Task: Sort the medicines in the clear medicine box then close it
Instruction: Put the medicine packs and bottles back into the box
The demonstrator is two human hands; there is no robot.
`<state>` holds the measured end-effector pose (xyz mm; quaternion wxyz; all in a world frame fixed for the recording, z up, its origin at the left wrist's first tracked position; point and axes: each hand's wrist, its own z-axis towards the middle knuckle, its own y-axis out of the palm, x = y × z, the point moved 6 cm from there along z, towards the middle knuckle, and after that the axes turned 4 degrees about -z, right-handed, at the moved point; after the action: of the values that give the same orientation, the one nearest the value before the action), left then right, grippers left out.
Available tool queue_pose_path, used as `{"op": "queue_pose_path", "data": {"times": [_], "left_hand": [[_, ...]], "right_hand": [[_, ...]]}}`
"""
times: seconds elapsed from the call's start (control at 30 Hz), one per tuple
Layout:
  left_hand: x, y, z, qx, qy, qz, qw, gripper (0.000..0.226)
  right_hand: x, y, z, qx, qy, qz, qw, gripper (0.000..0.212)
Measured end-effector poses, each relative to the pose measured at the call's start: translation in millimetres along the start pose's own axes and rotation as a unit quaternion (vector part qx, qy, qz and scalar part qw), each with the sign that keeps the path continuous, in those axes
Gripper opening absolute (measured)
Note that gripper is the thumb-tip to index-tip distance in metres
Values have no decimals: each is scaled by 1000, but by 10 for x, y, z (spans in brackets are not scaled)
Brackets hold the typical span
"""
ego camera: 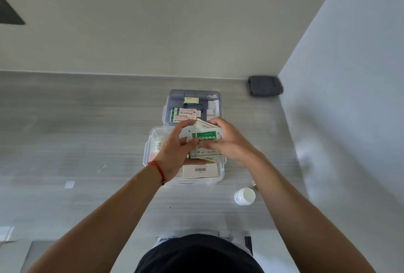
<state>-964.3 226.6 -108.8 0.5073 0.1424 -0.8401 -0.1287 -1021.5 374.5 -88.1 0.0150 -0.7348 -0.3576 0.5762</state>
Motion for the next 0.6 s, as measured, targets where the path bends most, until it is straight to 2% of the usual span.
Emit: {"op": "queue_pose_path", "data": {"times": [0.1,0.27,0.47,0.6], "left_hand": [[-103,-190,16,83,-2,-45,996,34],[-277,-444,68,238,-47,-46,969,32],[-197,-312,171,287,-37,74,954,33],[-230,-311,133,302,-32,145,942,30]], "right_hand": [[-35,1,11,47,-4,-81,996,58],[67,-280,-44,110,8,-96,989,40],[379,-575,-215,156,52,-38,986,28],[653,-740,-439,186,74,-41,979,20]]}}
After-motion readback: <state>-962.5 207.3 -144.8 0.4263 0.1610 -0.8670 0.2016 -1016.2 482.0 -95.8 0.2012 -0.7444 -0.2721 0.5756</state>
